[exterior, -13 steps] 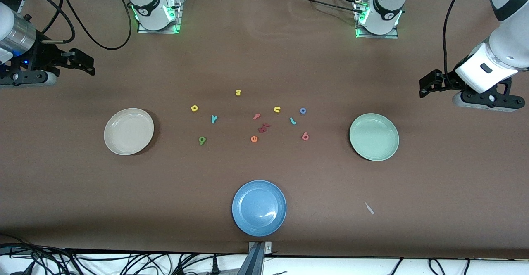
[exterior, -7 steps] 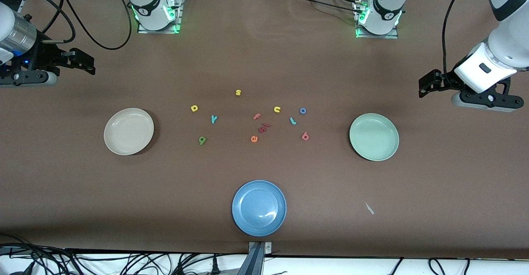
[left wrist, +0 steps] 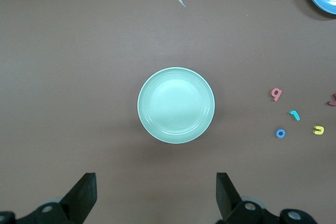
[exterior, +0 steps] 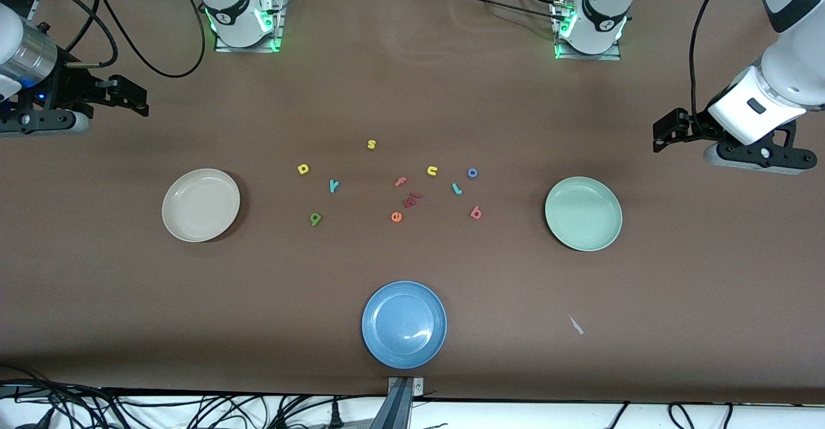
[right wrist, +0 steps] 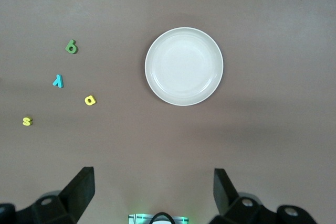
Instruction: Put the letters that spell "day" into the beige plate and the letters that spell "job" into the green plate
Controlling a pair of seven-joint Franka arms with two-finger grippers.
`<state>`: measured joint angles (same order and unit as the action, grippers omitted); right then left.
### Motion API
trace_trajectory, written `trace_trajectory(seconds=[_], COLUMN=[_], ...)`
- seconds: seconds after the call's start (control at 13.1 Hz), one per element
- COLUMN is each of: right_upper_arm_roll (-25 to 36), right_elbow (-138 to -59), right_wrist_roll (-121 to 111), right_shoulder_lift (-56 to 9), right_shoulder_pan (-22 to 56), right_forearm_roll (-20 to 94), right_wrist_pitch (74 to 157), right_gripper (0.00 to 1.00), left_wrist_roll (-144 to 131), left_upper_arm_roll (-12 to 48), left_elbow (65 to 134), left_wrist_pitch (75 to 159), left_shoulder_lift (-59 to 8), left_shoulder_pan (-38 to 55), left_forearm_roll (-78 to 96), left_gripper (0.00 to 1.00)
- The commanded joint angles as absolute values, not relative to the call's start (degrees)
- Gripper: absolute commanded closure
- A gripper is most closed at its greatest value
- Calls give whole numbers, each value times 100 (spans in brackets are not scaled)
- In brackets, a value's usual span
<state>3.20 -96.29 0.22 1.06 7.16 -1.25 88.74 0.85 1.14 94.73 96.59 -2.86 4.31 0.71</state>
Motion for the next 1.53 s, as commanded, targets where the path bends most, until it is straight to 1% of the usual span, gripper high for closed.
trace_trajectory(seconds=[0.0,0.77,0.92,1.07,1.15,1.3,1.45], right_upper_arm_roll=[325,325,316,316,308,281,229], right_elbow=[-9510,-9501,-9492,-9492,-9501,-9501,-9492], right_wrist_roll=[53,-26,-9,-35,-26,-35,-35], right_shoulder_lift=[53,9,0,-9,-9,-9,-17], right_shoulder_pan=[694,694,712,712,712,764,817], right_forearm_roll=[-18,-9,26,70,70,62,61], right_wrist_pitch=[8763,8754,8649,8640,8631,8509,8482], right_gripper=[0,0,0,0,0,0,0], left_wrist_roll=[88,97,123,123,114,167,176], left_upper_arm_roll=[141,149,149,149,167,219,237], left_elbow=[9334,9325,9325,8854,8746,8745,8710], left_wrist_pitch=[9598,9598,9598,9589,9589,9589,9615], left_shoulder_lift=[-343,-343,-360,-622,-720,-1000,-1535], left_shoulder_pan=[413,448,457,492,518,588,895], left_forearm_roll=[-53,-123,-88,-62,-62,-35,-52], left_gripper=[0,0,0,0,0,0,0])
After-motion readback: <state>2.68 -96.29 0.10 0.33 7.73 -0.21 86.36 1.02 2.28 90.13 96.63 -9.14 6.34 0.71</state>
